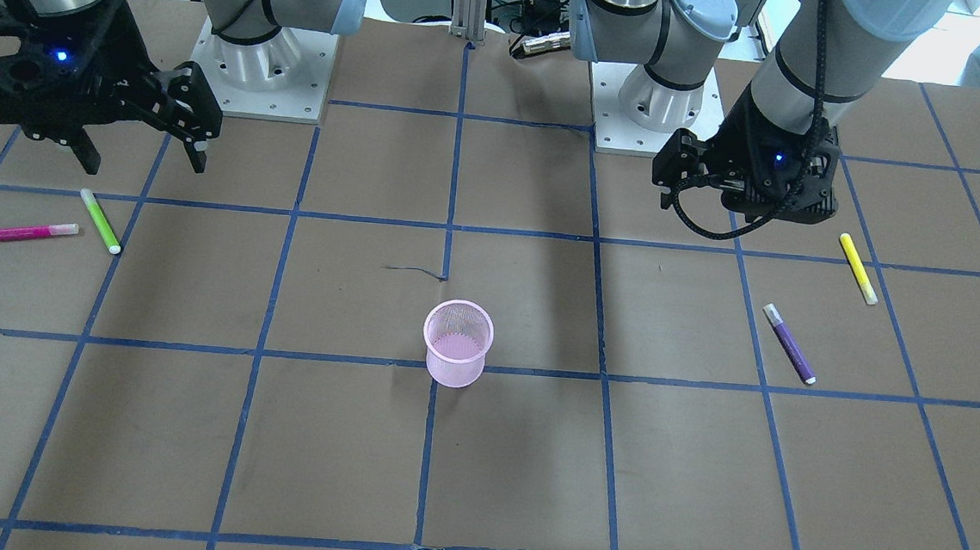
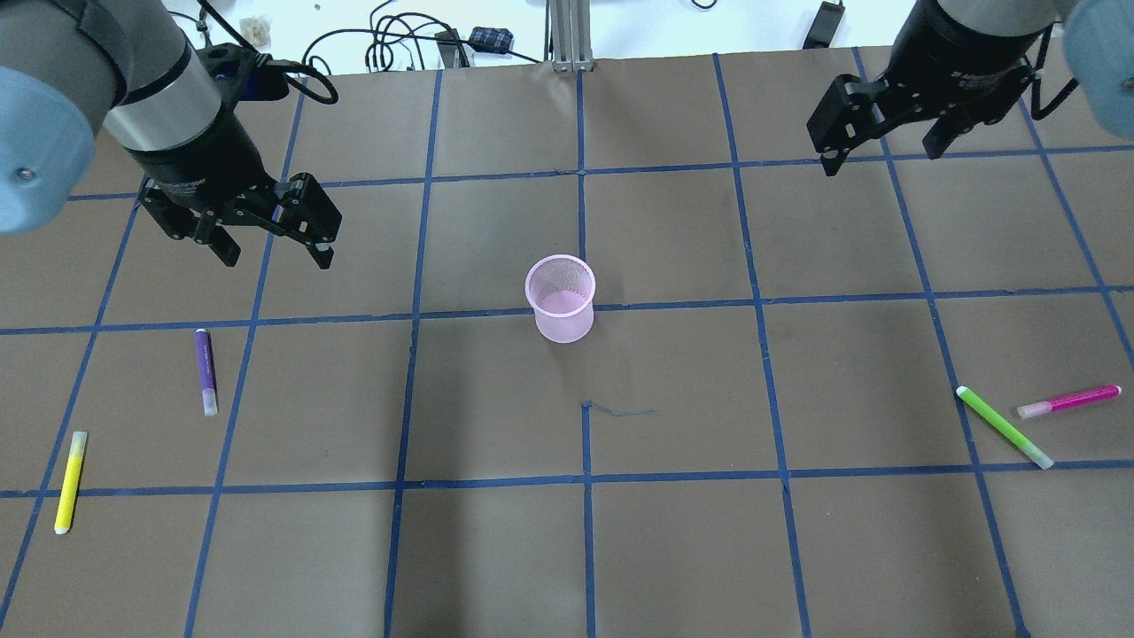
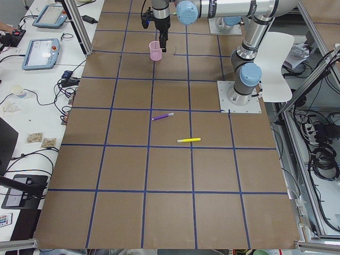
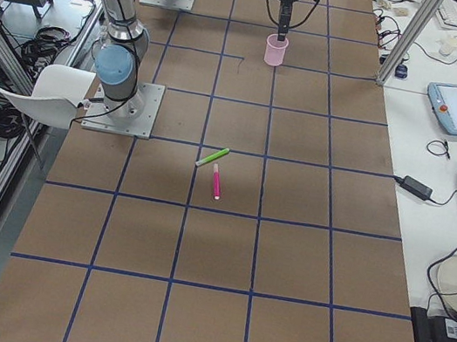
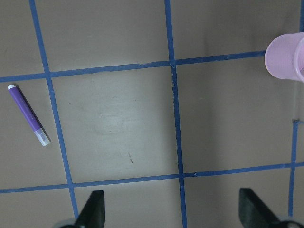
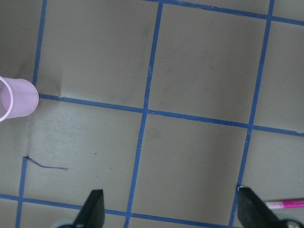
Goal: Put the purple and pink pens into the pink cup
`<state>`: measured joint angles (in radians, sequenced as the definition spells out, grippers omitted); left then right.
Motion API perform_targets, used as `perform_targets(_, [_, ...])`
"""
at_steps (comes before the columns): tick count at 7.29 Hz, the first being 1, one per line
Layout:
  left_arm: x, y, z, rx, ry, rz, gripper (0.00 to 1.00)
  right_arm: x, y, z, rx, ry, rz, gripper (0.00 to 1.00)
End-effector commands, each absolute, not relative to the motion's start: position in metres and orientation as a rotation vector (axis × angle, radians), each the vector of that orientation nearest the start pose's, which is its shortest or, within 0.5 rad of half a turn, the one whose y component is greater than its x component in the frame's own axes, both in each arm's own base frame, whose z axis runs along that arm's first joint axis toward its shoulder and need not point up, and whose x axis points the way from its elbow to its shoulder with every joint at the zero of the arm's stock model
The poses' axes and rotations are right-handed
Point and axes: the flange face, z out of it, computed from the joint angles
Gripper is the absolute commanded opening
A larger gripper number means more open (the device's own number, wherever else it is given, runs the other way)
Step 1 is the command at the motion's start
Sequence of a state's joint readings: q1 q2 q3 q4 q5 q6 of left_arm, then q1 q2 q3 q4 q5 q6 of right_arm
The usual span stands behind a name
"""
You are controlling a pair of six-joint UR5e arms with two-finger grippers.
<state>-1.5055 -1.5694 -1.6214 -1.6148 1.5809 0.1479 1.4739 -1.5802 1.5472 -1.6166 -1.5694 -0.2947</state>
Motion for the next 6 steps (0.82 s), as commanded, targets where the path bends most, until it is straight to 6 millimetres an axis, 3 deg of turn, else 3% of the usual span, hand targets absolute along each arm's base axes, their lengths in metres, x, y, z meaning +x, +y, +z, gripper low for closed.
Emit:
perform_targets(1, [-0.1,-0.491,0.462,0.13,3.136,0.121,1.0,0.006,-0.507,0.479,-0.601,3.093,-0.031,1.0])
perform_targets(2, [-0.101,-0.49,0.463,0.099,3.144,0.12,1.0,-0.032,-0.505,0.469,-0.809,3.041,-0.017,1.0])
perform_targets(4, [-0.098,-0.494,0.471,0.104,3.133,0.072,1.0,-0.098,-0.49,0.435,-0.964,2.945,0.03,1.0])
perform_targets(5, [-0.085,-0.505,0.473,0.082,3.127,-0.013,1.0,-0.129,-0.481,0.409,-1.086,2.907,-0.001,1.0])
perform_targets(6, [-0.06,-0.512,0.463,0.01,3.134,-0.013,1.0,-0.155,-0.467,0.38,-1.324,2.822,-0.031,1.0])
